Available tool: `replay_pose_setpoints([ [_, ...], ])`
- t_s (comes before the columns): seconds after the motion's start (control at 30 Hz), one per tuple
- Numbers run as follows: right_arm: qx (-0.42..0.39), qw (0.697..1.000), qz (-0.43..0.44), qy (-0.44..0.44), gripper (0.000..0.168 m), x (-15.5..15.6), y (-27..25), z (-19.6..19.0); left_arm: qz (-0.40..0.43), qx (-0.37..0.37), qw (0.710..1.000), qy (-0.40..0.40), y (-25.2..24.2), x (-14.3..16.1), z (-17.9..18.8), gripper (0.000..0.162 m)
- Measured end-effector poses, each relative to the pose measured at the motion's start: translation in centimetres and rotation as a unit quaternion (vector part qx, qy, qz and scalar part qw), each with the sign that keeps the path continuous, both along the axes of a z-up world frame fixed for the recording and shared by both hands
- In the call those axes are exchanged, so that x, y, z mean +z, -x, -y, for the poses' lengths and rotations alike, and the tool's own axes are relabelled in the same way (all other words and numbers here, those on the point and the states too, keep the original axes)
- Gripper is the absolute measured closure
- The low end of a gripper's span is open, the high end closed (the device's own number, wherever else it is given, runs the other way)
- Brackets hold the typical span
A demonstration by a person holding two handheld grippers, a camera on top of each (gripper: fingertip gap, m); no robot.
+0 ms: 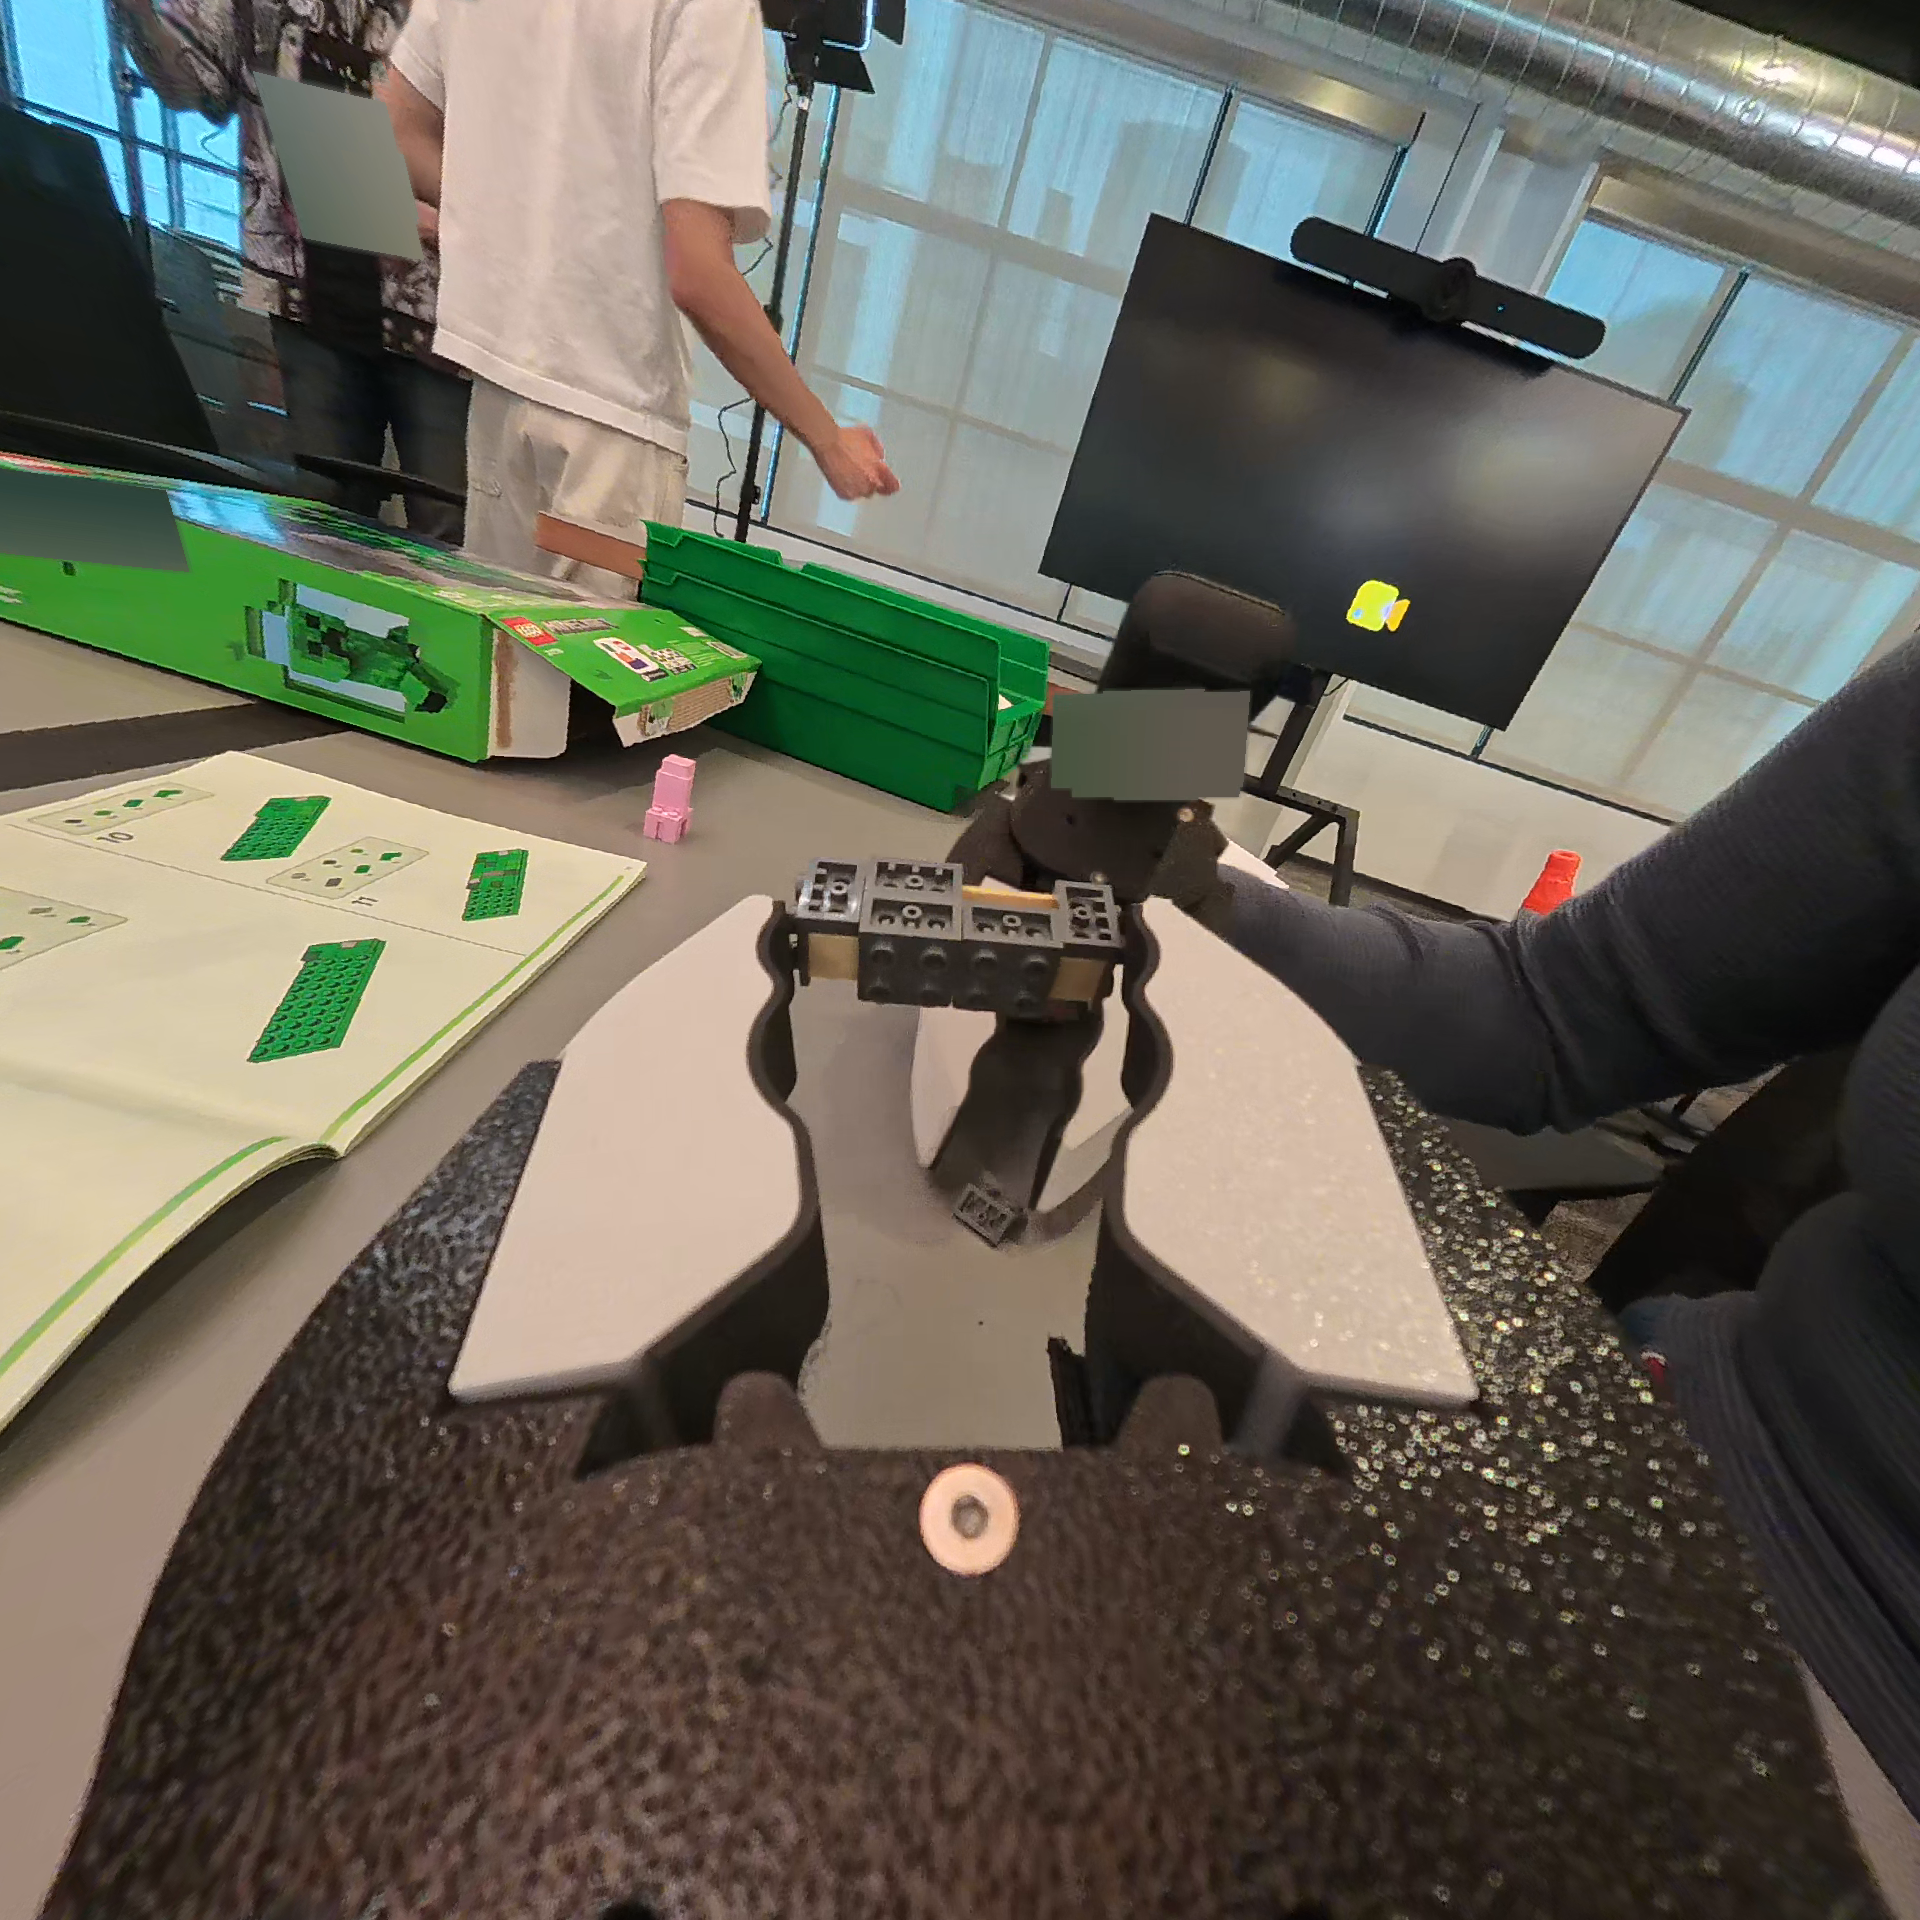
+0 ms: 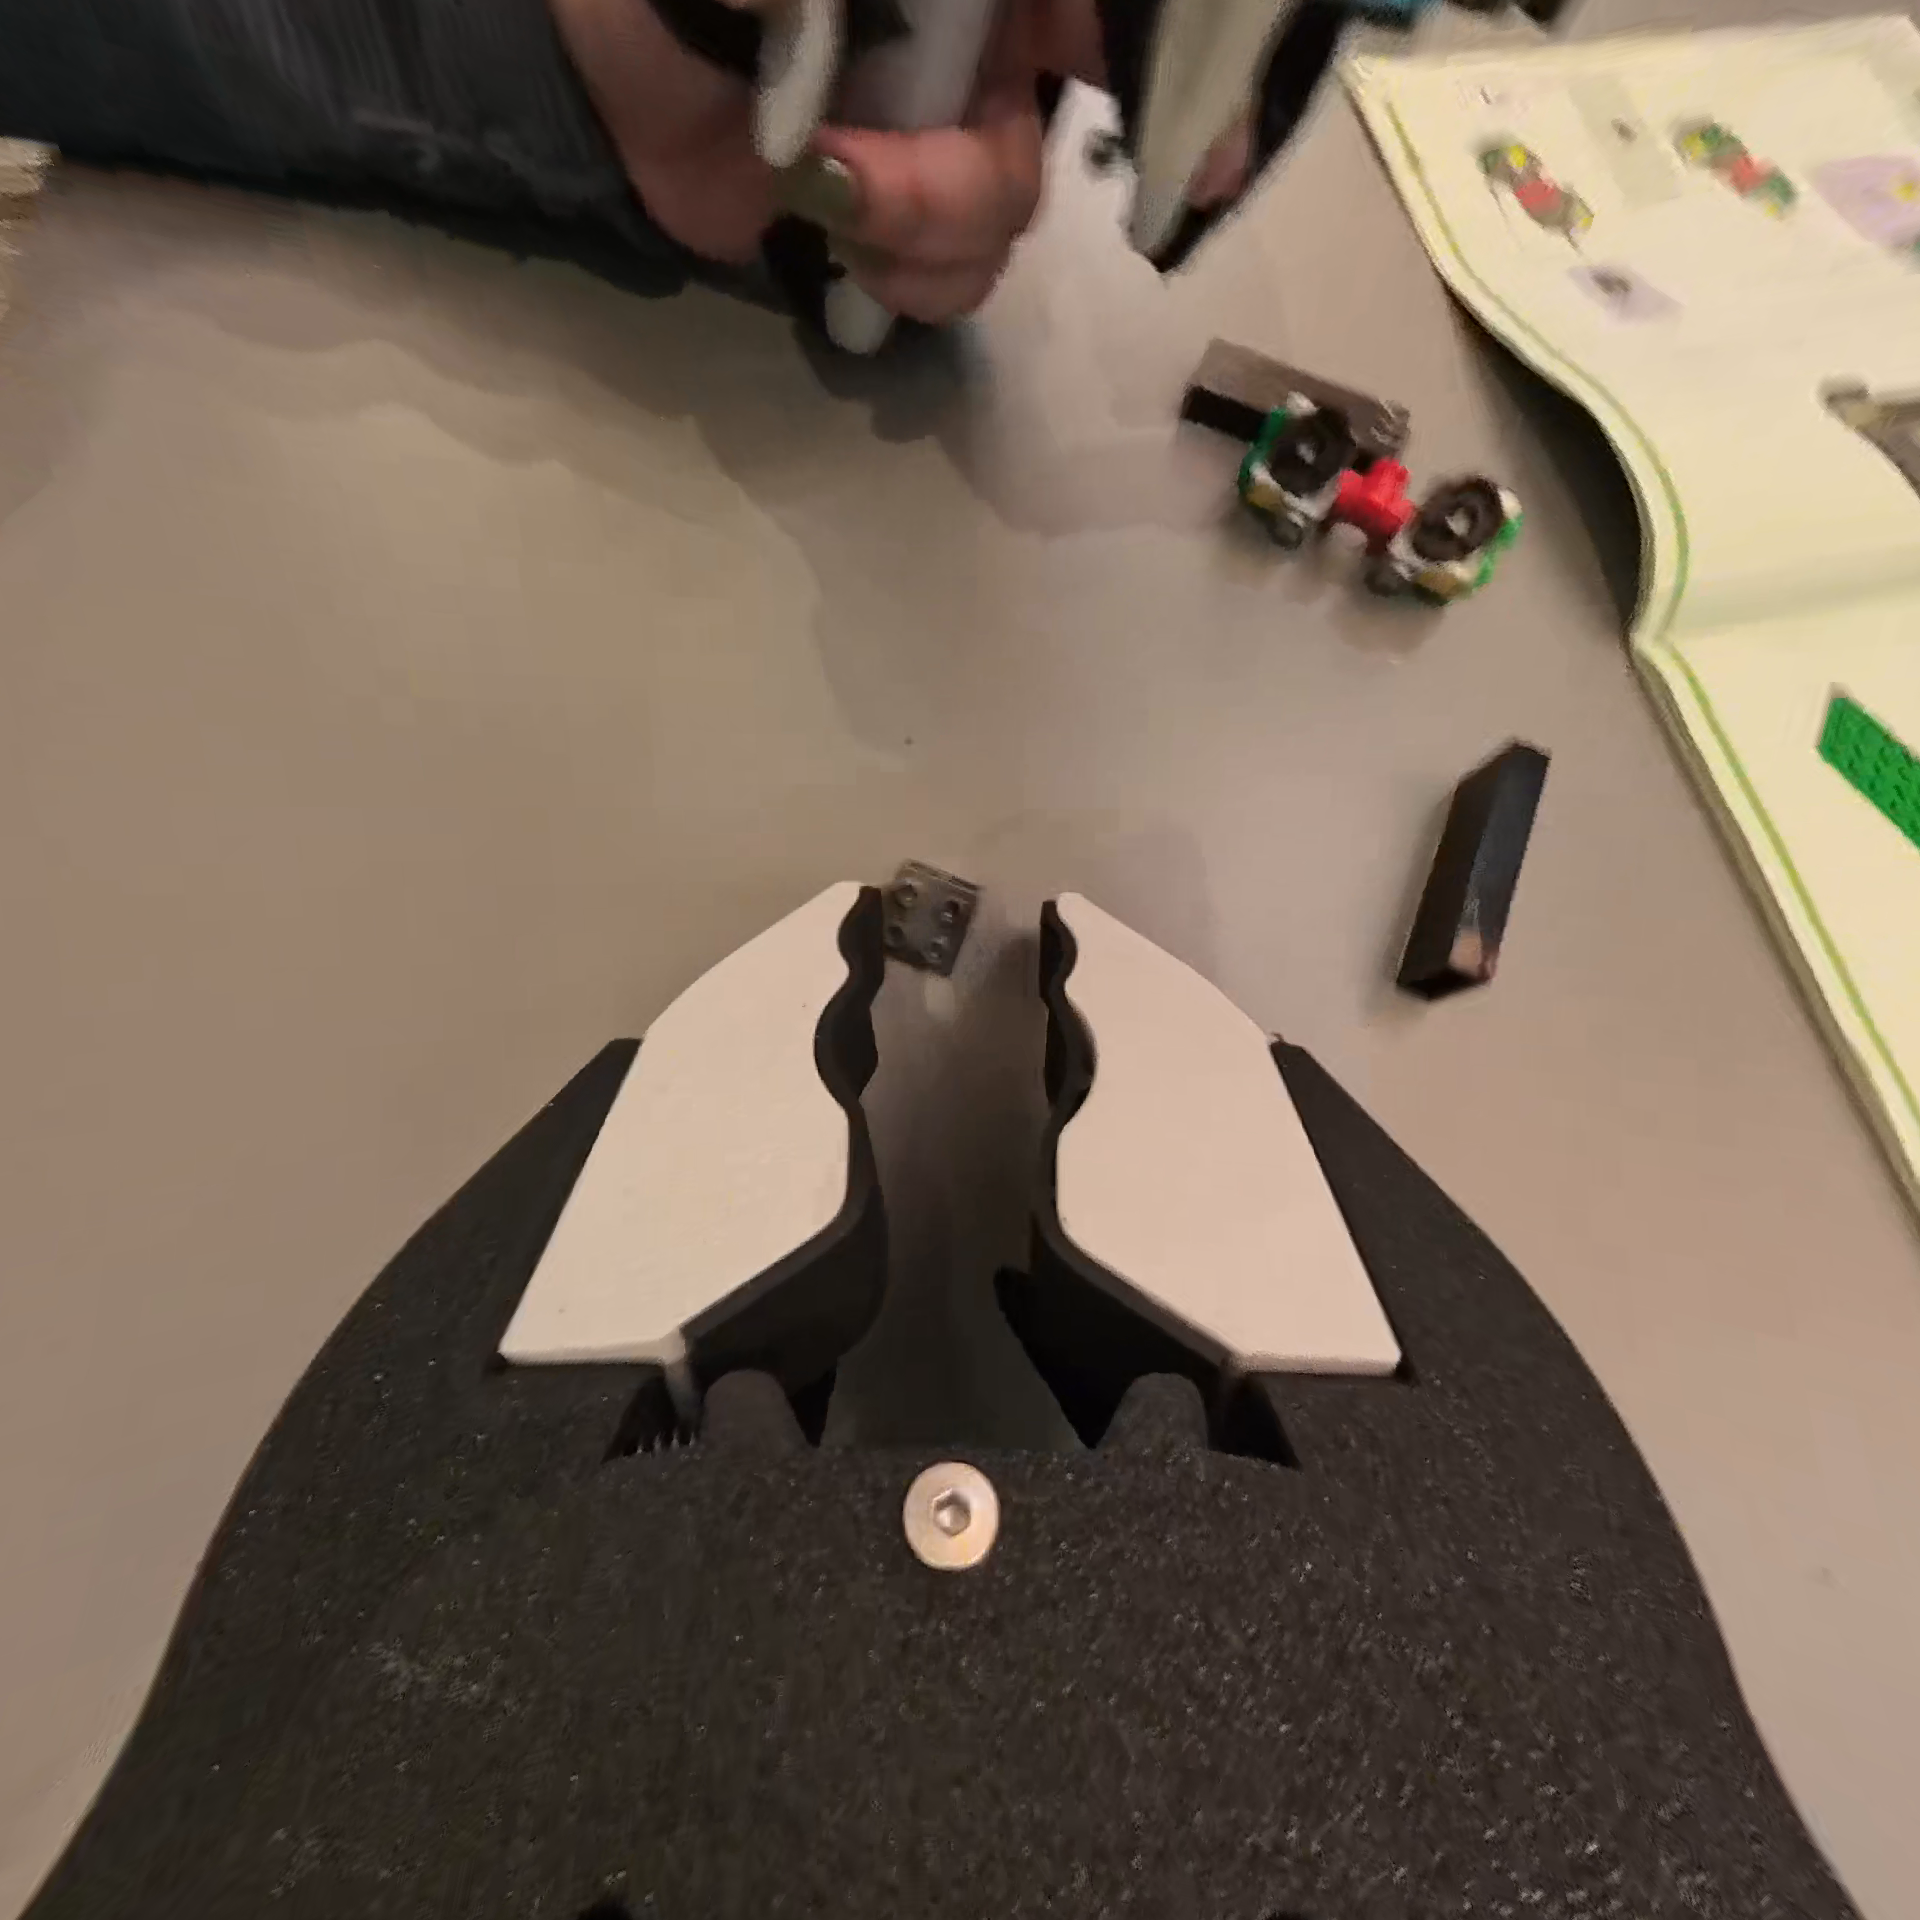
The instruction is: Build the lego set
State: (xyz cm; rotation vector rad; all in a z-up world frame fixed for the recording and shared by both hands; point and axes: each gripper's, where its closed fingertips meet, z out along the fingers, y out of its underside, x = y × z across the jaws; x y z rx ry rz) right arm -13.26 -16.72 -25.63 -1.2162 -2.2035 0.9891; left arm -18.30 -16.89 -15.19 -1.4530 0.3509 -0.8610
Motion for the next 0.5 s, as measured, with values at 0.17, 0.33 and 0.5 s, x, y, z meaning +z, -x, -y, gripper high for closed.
replay_pose_setpoints([
  [0.17,-0.152,0.988,-0.010,-0.012,0.143,0.11,-0.11,-0.07,-0.009,-0.003,1.000,0.002,-0.24,-0.14,-0.01,0.101],
  [0.33,-0.236,0.972,-0.018,-0.002,0.144,0.43,-0.20,-0.56,-0.004,-0.005,1.000,0.004,-0.19,-0.14,-0.03,0.101],
  [0.5,-0.268,0.963,-0.017,0.015,0.144,0.55,0.34,0.23,-0.002,-0.004,1.000,0.003,-0.11,-0.07,0.00,0.101],
])
